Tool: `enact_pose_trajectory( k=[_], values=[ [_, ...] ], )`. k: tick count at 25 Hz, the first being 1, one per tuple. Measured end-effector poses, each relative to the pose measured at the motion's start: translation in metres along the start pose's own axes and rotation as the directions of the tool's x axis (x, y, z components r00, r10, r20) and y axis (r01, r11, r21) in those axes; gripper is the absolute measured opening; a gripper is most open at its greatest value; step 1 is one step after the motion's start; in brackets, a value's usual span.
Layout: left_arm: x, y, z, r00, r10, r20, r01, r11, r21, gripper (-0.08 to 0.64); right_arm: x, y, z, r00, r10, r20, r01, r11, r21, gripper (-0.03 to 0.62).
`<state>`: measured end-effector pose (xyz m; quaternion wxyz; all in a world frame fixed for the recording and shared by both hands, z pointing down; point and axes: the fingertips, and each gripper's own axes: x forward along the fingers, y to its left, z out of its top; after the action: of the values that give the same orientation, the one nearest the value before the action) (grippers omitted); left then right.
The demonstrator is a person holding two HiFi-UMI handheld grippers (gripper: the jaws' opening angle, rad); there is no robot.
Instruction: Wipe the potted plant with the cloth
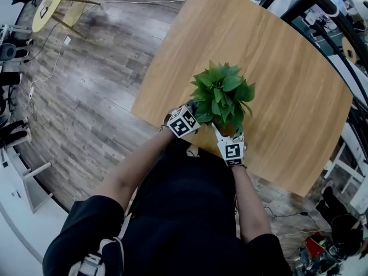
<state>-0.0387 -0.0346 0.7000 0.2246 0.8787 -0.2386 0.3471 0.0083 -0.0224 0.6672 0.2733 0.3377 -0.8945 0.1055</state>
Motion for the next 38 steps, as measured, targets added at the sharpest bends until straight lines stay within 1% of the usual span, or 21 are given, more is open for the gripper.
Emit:
enact_pose_trajectory(
  k=[2, 4, 5, 8, 10, 13, 17, 22, 24, 27, 30, 33, 36, 38],
  values=[
    [-0.002, -0.001, -0.001, 1.000, 0.003, 0.001, -0.003, 1.000, -0.005, 0.094, -0.008, -0.016, -0.004, 0.998, -0.059, -0.002, 0.059, 0.998, 0.027, 0.291],
    [-0.005, -0.006, 0.001, 1.000, 0.003, 0.006, -0.003, 1.000, -0.004, 0.094, -0.017, -0.030, -0.001, 0.995, -0.094, 0.013, 0.094, 0.995, 0.021, 0.291],
    [-0.006, -0.007, 0.001, 1.000, 0.002, 0.012, -0.002, 1.000, 0.000, 0.094, -0.018, -0.032, 0.002, 0.996, -0.091, 0.026, 0.091, 0.996, -0.002, 0.291],
    [-0.009, -0.002, -0.002, 1.000, 0.002, 0.014, -0.002, 1.000, 0.008, 0.094, -0.009, -0.022, 0.016, 0.999, -0.028, 0.033, 0.032, 0.992, -0.120, 0.293],
    [-0.009, 0.001, -0.004, 1.000, 0.004, 0.001, -0.004, 1.000, 0.002, 0.094, -0.001, -0.020, 0.022, 0.999, 0.006, 0.033, -0.001, 0.988, -0.156, 0.292],
    [-0.008, 0.001, -0.001, 1.000, 0.002, -0.020, -0.002, 1.000, 0.008, 0.094, 0.004, -0.029, 0.021, 0.999, 0.011, 0.034, -0.005, 0.989, -0.145, 0.293],
    [-0.010, 0.003, 0.005, 1.000, 0.008, -0.026, -0.007, 1.000, 0.027, 0.094, 0.011, -0.034, 0.028, 0.998, 0.015, 0.054, -0.007, 0.990, -0.142, 0.292],
    [-0.013, 0.005, 0.004, 1.000, 0.010, -0.019, -0.010, 1.000, 0.007, 0.094, 0.015, -0.032, 0.032, 0.998, 0.030, 0.060, -0.021, 0.991, -0.135, 0.292],
    [-0.011, 0.007, 0.004, 1.000, 0.009, -0.020, -0.009, 1.000, 0.011, 0.094, 0.017, -0.031, 0.029, 0.998, 0.035, 0.055, -0.029, 0.992, -0.119, 0.291],
    [-0.009, 0.009, 0.006, 1.000, 0.008, -0.009, -0.008, 1.000, 0.015, 0.094, 0.017, -0.029, 0.032, 0.998, 0.015, 0.053, -0.010, 0.996, -0.093, 0.291],
    [-0.007, 0.005, 0.004, 1.000, -0.001, -0.002, 0.001, 1.000, -0.005, 0.094, 0.017, -0.025, 0.032, 0.998, 0.000, 0.064, 0.003, 0.999, -0.045, 0.291],
    [-0.006, -0.006, 0.001, 0.999, -0.032, 0.000, 0.032, 0.999, -0.011, 0.094, 0.016, -0.022, 0.029, 0.998, -0.021, 0.062, 0.022, 0.999, -0.025, 0.291],
    [-0.003, -0.026, -0.002, 0.996, -0.087, -0.020, 0.088, 0.995, 0.051, 0.094, 0.016, -0.025, 0.032, 0.997, -0.048, 0.061, 0.049, 0.999, -0.017, 0.291],
    [-0.002, -0.039, 0.001, 0.992, -0.126, 0.004, 0.126, 0.989, 0.082, 0.094, 0.015, -0.025, 0.031, 0.996, -0.065, 0.058, 0.066, 0.998, -0.008, 0.291]
  ],
)
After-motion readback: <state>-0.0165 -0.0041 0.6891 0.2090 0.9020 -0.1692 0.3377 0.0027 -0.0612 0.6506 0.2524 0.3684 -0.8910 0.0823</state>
